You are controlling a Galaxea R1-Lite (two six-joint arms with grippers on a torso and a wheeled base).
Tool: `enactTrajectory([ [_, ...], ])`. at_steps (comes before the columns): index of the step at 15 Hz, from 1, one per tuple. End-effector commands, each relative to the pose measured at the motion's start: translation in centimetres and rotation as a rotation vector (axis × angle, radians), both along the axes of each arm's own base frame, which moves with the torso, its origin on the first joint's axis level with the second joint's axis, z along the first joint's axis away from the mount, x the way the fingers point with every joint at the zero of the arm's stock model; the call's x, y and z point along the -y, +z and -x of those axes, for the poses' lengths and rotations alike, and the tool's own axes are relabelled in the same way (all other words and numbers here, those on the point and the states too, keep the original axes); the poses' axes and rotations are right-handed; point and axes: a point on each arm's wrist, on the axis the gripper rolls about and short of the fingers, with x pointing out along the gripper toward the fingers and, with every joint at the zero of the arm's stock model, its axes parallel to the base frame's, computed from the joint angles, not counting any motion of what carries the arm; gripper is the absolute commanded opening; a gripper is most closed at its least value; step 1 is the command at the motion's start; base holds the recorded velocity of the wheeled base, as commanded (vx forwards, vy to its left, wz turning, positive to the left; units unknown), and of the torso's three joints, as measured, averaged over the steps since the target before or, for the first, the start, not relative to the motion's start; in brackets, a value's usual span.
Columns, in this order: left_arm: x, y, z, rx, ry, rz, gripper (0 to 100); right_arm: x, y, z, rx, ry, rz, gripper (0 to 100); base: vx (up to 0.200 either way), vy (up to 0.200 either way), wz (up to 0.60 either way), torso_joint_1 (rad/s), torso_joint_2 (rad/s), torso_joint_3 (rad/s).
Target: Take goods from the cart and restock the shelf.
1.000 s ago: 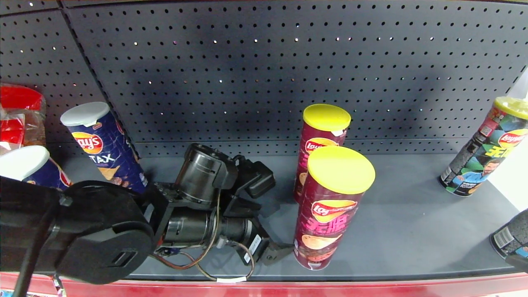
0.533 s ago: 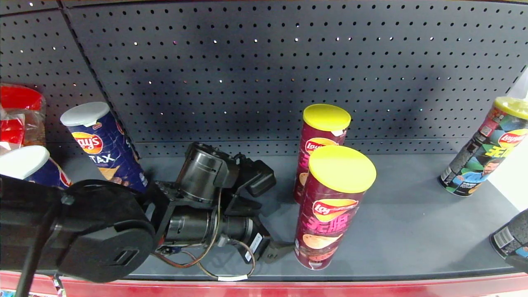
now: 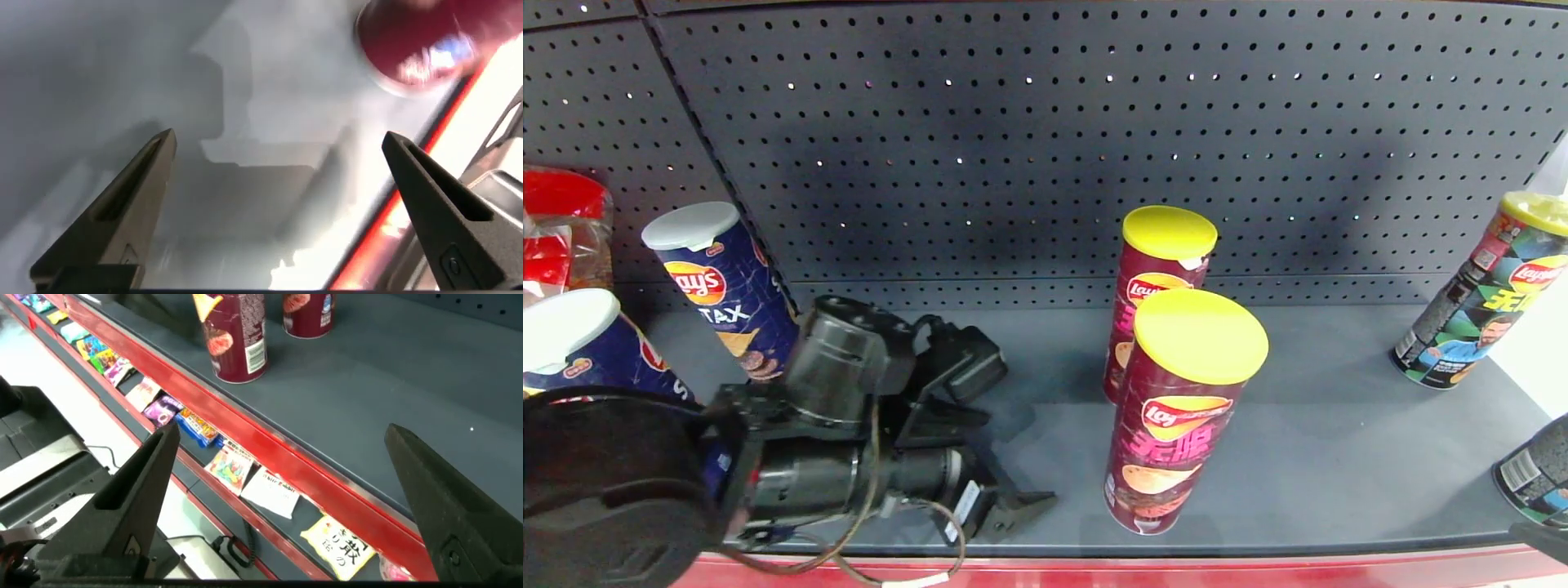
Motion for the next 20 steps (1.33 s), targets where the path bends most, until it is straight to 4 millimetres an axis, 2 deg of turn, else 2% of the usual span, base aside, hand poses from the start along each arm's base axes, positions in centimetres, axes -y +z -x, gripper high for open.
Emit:
enactTrajectory([
  [1,-8.7,3.3,6.8,0.159,0.186,0.108,100,0.2,-0.1,0.0,0.008,-0.052,0.005,100,0.0,0.0,0.0,0.0,0.0,0.0],
  [2,-10.5,4.0,8.5,0.212,0.273,0.104,100,0.2,-0.1,0.0,0.012,-0.079,0.006,100,0.0,0.0,0.0,0.0,0.0,0.0],
  [3,-13.4,4.8,11.9,0.277,0.441,0.075,100,0.4,0.2,-0.1,0.024,-0.152,0.011,100,0.0,0.0,0.0,0.0,0.0,0.0],
  [4,-14.5,4.8,13.6,0.288,0.487,0.063,100,0.4,0.2,-0.1,0.027,-0.193,0.014,100,0.0,0.0,0.0,0.0,0.0,0.0],
  [5,-16.6,4.1,17.5,0.273,0.54,0.035,100,0.7,0.0,0.0,0.04,-0.265,0.019,100,0.0,0.0,0.0,0.0,0.0,0.0],
  [7,-18.2,2.4,21.3,0.242,0.591,0.002,100,1.1,-0.8,0.9,0.064,-0.344,0.019,100,0.0,0.0,0.0,0.0,0.0,0.0],
  [8,-18.5,1.6,22.4,0.258,0.623,0.01,100,1.4,-1.5,1.6,0.069,-0.378,0.024,100,0.0,0.0,0.0,0.0,0.0,0.0],
  [11,-18.6,-0.1,24.4,0.273,0.744,0.007,100,2.1,-2.4,3.9,0.034,-0.411,0.045,100,0.0,0.0,0.0,0.0,0.0,0.0],
  [13,-18.1,-1.8,25.2,0.244,0.898,0.03,100,2.2,-2.4,4.4,-0.011,-0.545,0.064,100,0.0,0.0,0.0,0.0,0.0,0.0],
  [14,-17.3,-3.8,25.8,0.208,1.04,0.021,100,1.9,-2.9,4.6,-0.036,-0.699,0.053,100,0.0,0.0,0.0,0.0,0.0,0.0],
  [15,-17.1,-4.7,25.9,0.183,1.055,0.025,100,1.7,-3.8,4.8,-0.043,-0.781,0.049,100,0.0,0.0,0.0,0.0,0.0,0.0],
  [16,-17.1,-4.6,25.7,0.186,1.028,0.07,100,1.5,-4.9,5.0,-0.038,-0.823,0.046,100,0.0,0.0,0.0,0.0,0.0,0.0],
  [17,-17.1,-4.4,24.3,0.289,0.975,0.178,100,1.5,-6.2,4.8,-0.025,-0.826,0.019,100,0.0,0.0,0.0,0.0,0.0,0.0],
  [18,-17.1,-5.6,22.8,0.375,0.956,0.223,100,1.5,-6.3,4.2,0.043,-0.827,-0.039,100,0.0,0.0,0.0,0.0,0.0,0.0],
  [20,-17.2,-6.0,21.8,0.502,0.942,0.307,100,1.4,-6.6,3.7,0.124,-0.765,-0.085,100,0.0,0.0,0.0,0.0,0.0,0.0],
])
